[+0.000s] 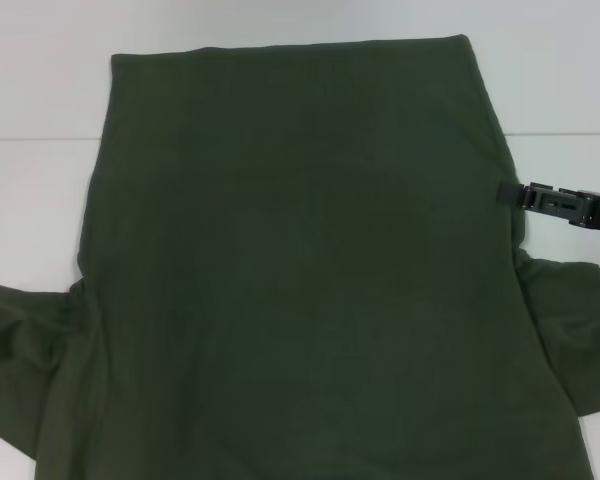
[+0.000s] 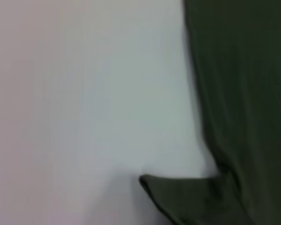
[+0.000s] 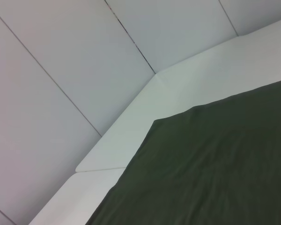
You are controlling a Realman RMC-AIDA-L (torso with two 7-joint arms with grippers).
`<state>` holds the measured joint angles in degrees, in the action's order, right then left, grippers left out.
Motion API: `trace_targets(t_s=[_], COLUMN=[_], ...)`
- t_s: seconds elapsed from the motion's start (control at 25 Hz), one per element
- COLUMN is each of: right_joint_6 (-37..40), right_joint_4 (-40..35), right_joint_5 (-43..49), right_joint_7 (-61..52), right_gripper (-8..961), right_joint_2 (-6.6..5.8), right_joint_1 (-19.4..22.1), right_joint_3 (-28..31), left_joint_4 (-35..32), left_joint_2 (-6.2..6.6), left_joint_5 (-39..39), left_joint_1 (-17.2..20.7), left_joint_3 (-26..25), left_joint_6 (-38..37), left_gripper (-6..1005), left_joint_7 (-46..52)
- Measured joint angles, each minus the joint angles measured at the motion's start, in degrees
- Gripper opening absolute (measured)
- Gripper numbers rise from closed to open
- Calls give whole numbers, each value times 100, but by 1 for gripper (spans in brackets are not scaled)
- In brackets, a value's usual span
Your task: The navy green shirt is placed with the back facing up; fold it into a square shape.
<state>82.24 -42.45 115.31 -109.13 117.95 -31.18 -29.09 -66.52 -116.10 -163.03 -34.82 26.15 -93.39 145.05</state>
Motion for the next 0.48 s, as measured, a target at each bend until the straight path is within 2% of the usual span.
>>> trace_targets(t_s=[0.2, 0.24, 0.32, 0.48], right_joint_6=[1, 1, 4, 4], right_joint_4=[0, 0, 0, 7], right_joint_5=[0, 0, 0, 0], right_joint_7=[2, 2, 3, 7], right_gripper=[898, 898, 898, 898], right_joint_2=[0, 0, 0, 0], right_joint_1=[-18, -20, -27, -36], right_joint_3=[-5, -7, -17, -43], left_joint_4=[-161, -216, -232, -213], left_joint_2=[26, 77, 122, 154], left_joint_5=[-11, -44, -57, -61], left_joint_1=[-93, -232, -366, -595], left_joint_3=[208, 319, 430, 753], left_joint_6=[-381, -724, -955, -1170], left_gripper=[18, 19, 19, 21], left_joint_7=[287, 586, 852, 1395])
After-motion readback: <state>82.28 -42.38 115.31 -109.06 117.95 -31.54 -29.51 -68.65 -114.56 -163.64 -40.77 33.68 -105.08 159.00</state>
